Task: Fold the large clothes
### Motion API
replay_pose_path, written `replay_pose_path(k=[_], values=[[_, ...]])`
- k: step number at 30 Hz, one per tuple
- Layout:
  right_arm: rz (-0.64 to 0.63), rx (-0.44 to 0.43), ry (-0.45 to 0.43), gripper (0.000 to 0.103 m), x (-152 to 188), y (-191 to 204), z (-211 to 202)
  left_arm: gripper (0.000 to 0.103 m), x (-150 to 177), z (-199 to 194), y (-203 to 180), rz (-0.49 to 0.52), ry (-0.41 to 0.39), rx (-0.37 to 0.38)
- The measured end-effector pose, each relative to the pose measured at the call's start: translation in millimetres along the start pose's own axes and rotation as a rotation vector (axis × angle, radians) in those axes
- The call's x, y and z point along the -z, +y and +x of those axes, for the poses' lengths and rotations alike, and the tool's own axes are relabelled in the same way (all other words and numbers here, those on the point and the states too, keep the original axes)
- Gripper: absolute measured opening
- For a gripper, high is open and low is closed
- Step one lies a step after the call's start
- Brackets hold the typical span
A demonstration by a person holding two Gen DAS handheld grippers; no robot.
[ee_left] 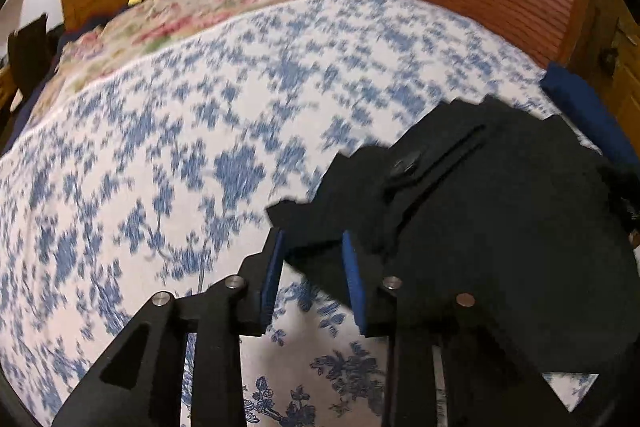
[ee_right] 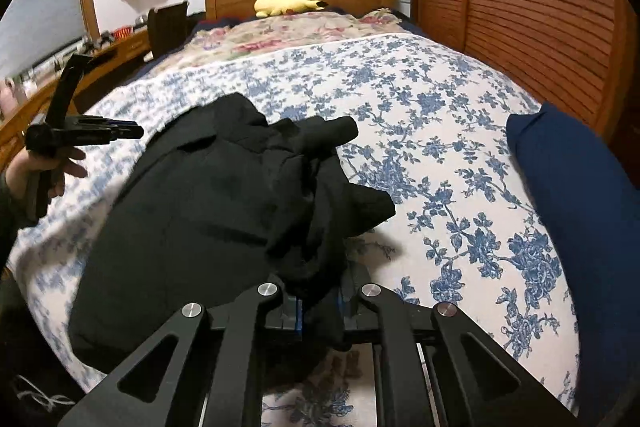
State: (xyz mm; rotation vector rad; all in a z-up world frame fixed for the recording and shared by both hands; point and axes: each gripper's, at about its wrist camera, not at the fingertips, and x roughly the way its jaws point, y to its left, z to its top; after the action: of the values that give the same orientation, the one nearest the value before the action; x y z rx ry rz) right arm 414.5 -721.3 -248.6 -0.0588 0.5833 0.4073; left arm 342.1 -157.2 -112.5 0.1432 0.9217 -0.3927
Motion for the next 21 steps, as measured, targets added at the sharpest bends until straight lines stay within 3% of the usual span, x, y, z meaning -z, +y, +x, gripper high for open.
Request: replay_pose_path(k=[7,13,17,21], values=[[0.007,0.006,0.014,0.01,1.7,2.0,2.3,0.032,2.6,30.5,9.4,-0.044,0.045,0.014],[0.015,0.002,0.027,0.01,-0.8,6.6,-5.2,0.032,2.2,40.3,11.5,-0.074,0.028,0.057],[0.02,0.001,0.01,0.01,-1.5,7.7,-9.7,0.008,1.9,38.7,6.1,-0.041,0.016,0.065],[0.004,0.007,-0.053,0.009,-5.8,12.1,-22.4,0.004,-4.3,17.1,-0.7,-0.023,-0.044,0.027]])
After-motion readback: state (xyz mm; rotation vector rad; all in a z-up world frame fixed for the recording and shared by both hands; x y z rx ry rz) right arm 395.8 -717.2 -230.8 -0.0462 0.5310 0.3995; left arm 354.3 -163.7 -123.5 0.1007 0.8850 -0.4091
